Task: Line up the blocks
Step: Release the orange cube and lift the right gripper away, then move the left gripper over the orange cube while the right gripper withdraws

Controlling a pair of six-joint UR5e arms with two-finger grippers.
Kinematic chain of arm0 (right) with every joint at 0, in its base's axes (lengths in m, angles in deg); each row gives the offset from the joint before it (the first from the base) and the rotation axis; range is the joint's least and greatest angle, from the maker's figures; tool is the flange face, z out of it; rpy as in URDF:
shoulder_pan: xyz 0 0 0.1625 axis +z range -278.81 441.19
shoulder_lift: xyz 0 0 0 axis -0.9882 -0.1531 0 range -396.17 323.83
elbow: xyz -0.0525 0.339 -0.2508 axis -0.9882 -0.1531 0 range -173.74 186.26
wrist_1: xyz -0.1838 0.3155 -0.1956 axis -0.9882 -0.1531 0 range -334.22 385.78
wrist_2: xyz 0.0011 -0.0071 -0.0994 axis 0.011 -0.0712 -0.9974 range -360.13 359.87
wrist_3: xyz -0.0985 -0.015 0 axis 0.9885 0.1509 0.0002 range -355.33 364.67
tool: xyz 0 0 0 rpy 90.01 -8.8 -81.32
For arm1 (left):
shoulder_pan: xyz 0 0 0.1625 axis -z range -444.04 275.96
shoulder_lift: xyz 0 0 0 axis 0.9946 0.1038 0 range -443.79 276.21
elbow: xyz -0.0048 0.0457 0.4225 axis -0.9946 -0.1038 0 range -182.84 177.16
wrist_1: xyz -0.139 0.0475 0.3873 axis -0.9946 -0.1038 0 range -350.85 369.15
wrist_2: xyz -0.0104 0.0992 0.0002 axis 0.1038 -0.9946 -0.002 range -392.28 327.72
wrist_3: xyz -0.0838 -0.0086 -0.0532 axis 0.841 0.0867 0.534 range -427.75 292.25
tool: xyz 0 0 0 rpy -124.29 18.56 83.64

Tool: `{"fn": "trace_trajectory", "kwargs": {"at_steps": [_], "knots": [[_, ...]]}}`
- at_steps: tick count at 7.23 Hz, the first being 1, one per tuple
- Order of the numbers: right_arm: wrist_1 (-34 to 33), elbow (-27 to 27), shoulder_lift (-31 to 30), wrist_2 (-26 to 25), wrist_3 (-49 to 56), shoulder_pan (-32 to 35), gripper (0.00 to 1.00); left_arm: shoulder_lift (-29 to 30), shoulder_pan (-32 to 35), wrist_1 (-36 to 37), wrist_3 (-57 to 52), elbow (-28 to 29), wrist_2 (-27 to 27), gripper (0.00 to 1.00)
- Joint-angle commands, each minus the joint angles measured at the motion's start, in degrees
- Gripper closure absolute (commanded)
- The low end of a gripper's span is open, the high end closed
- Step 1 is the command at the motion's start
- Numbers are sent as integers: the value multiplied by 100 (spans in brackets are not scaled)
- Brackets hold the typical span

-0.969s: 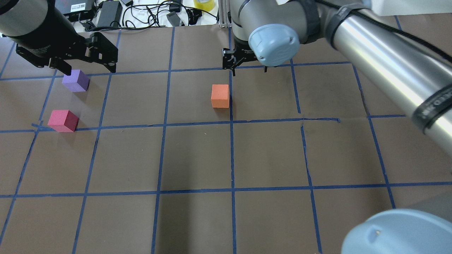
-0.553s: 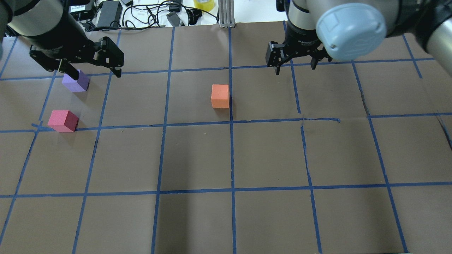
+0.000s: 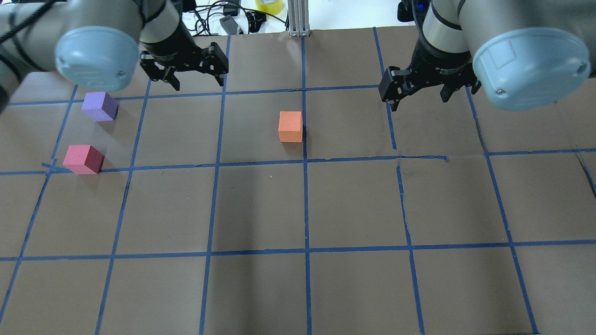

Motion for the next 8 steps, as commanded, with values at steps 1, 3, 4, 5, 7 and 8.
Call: {"fn": "trace_trajectory", "kwargs": {"at_steps": [1,3,4,5,7,8], "knots": [[-14,17,1,231,1,-92,0,897,431,728,345,260,-2,0],[-5,26,-113,230,-17,-276,0,1504,758,1448,572,366,94,0],[30,52,-209,222,-26,-277,0,1672,828,1530,617,367,104,0],[48,52,-288,222,-26,-277,0,1848,881,1757,905,367,304,0],[56,52,-324,213,-26,-277,0,2060,908,1865,934,323,367,0],[109,52,-333,213,-26,-277,0,2148,1047,1865,925,323,359,0]]}}
